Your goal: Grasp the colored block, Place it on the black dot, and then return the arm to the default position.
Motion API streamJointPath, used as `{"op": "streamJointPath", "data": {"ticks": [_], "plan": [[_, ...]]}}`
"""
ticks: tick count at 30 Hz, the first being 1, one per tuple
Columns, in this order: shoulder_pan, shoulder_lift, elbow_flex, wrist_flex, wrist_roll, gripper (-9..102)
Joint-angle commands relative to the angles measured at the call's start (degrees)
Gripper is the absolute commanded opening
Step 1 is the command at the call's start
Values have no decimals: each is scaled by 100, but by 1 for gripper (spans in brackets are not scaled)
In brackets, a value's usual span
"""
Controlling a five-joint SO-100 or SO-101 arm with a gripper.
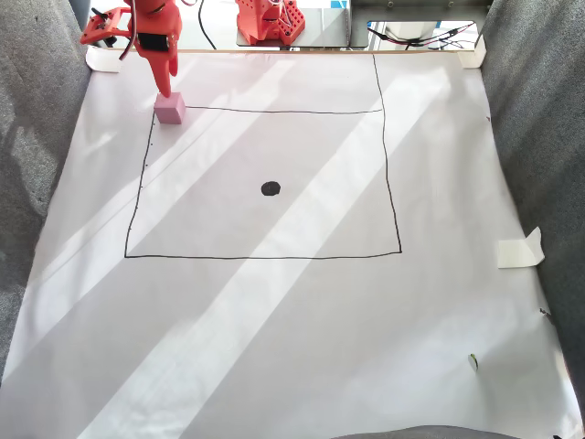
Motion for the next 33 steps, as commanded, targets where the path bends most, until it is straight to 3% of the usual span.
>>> {"op": "streamJointPath", "data": {"ticks": [1, 13, 33], "plan": [[-70, 0, -264, -123, -105, 33], [141, -492, -264, 483, -642, 39], [360, -809, -264, -334, -1011, 37]]}}
